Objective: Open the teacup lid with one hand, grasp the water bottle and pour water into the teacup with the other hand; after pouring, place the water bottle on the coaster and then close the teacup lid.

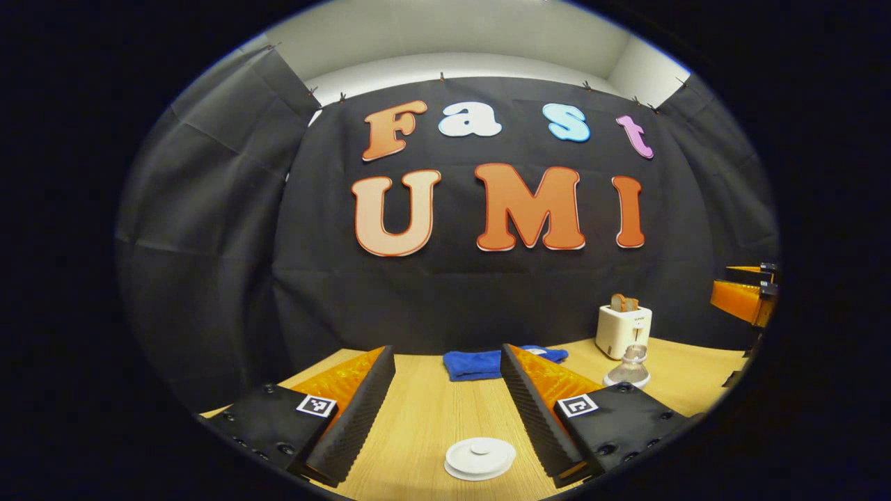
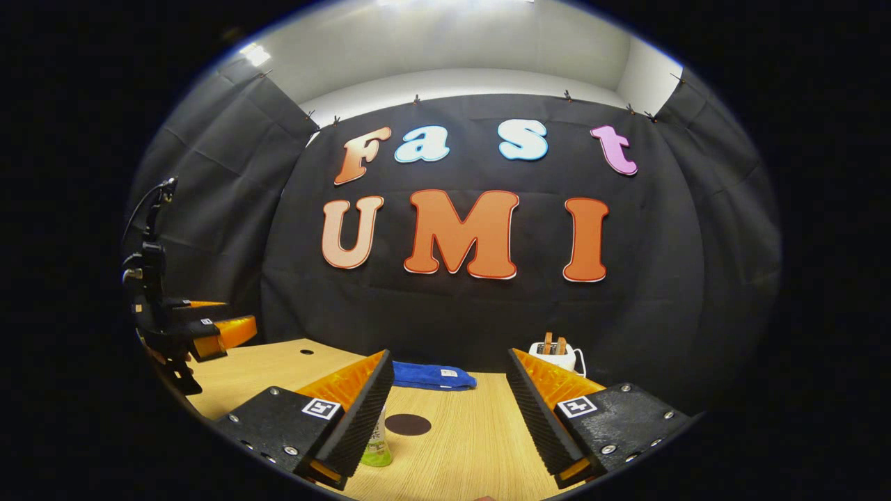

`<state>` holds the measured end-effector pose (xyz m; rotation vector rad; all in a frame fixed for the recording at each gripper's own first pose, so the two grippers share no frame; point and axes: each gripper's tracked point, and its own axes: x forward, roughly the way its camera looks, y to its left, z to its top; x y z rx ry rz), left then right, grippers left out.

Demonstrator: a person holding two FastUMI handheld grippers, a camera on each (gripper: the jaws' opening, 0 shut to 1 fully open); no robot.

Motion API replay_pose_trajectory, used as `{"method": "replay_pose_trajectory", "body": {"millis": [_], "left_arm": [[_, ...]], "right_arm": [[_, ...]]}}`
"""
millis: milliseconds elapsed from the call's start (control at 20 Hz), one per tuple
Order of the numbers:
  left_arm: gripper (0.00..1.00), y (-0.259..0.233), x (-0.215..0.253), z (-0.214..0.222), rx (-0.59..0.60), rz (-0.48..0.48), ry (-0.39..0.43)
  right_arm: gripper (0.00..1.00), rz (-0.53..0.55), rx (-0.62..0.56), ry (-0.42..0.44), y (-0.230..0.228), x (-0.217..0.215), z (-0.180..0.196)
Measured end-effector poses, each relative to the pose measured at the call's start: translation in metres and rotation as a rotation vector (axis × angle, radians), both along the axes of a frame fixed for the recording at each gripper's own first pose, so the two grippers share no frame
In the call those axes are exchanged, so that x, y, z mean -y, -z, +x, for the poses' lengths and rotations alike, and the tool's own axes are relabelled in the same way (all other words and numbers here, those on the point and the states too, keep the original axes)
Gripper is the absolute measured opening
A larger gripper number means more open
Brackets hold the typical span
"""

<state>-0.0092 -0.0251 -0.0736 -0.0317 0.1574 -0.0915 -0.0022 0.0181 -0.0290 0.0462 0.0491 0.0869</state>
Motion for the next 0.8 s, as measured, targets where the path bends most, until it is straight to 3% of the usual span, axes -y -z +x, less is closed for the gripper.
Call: {"method": "replay_pose_trajectory", "body": {"millis": [200,500,550,700,800], "left_arm": [[0.99,0.047,0.019,-0.003,-0.100,-0.020,0.065],[0.99,0.102,0.036,-0.008,-0.228,0.024,0.138],[0.89,0.111,0.038,-0.008,-0.248,0.036,0.148],[0.87,0.135,0.044,-0.012,-0.307,0.074,0.183],[0.78,0.142,0.047,-0.008,-0.322,0.087,0.191]], "right_arm": [[0.97,0.004,-0.022,-0.008,0.013,-0.004,-0.004],[0.97,0.025,-0.065,-0.013,0.033,-0.006,-0.005],[0.97,0.027,-0.072,-0.014,0.036,-0.006,-0.005],[0.97,0.025,-0.090,-0.009,0.045,-0.004,-0.005],[0.97,0.026,-0.099,-0.006,0.048,-0.003,-0.005]]}}
